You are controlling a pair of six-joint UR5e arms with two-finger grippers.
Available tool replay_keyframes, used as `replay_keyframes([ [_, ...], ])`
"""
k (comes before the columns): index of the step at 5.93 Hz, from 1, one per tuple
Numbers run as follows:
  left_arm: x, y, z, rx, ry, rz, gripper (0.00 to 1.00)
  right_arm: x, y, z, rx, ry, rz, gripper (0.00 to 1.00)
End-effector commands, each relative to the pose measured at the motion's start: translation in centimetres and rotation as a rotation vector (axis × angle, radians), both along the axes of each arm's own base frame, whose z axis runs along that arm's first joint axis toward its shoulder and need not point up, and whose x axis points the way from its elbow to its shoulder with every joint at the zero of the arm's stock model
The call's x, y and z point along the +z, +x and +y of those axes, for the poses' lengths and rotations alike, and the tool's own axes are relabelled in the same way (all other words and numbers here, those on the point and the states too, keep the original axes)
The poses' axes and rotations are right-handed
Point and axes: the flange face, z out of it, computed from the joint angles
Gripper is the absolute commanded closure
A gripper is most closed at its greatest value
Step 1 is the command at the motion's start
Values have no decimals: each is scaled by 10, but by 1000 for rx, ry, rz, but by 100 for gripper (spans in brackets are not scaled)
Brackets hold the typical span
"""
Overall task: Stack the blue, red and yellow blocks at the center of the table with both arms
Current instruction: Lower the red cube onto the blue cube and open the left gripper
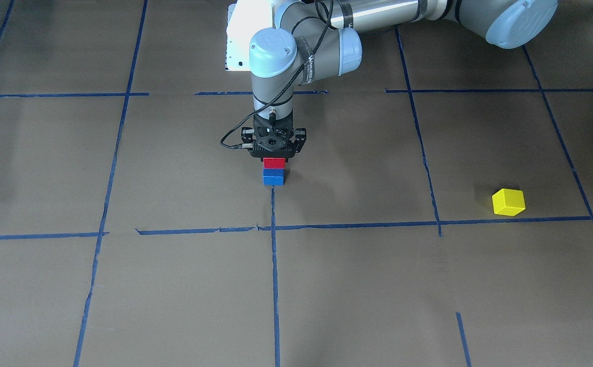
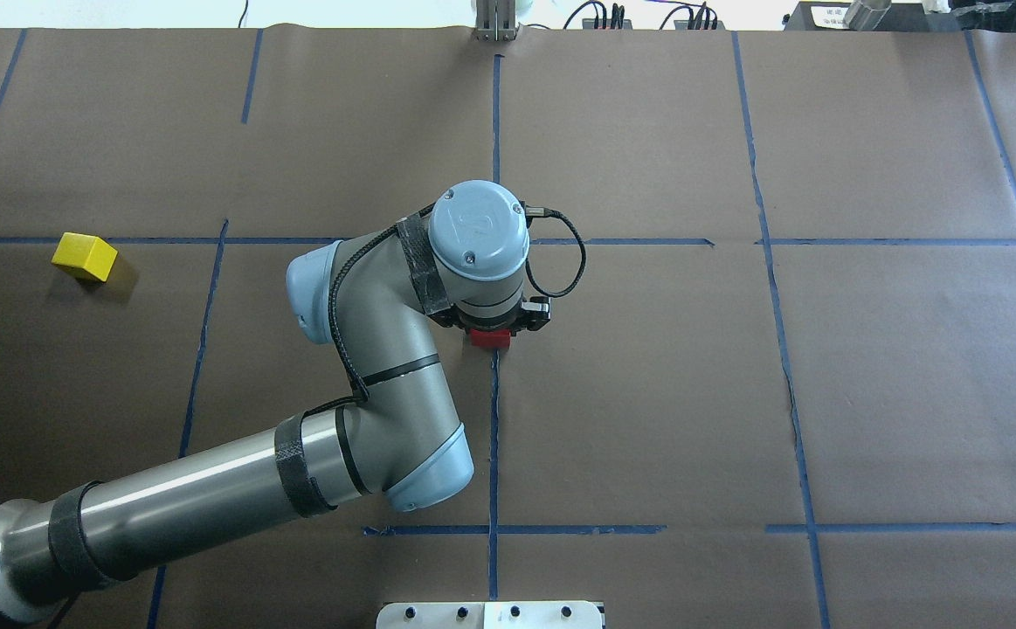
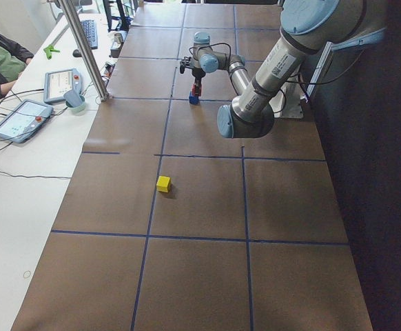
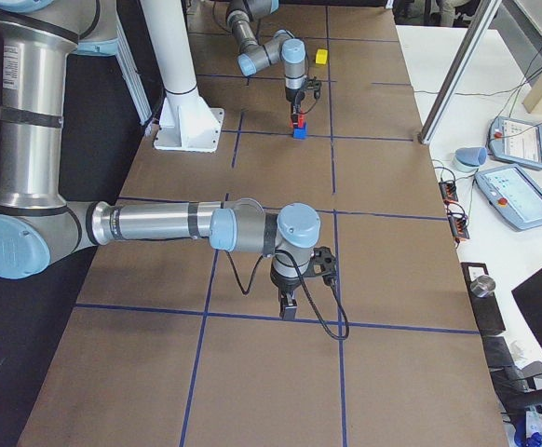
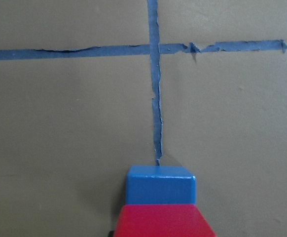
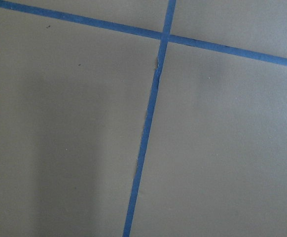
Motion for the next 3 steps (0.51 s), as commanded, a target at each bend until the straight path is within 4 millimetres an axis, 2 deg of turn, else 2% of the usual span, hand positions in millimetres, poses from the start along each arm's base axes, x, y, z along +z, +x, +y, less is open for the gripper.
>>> replay_keyframes([
  [1,-1,-4,-7,5,15,1,95,-1,0,0,0,1,0,0],
  [3,0,-13,-21,-12,13,1,96,-1,0,0,0,1,0,0],
])
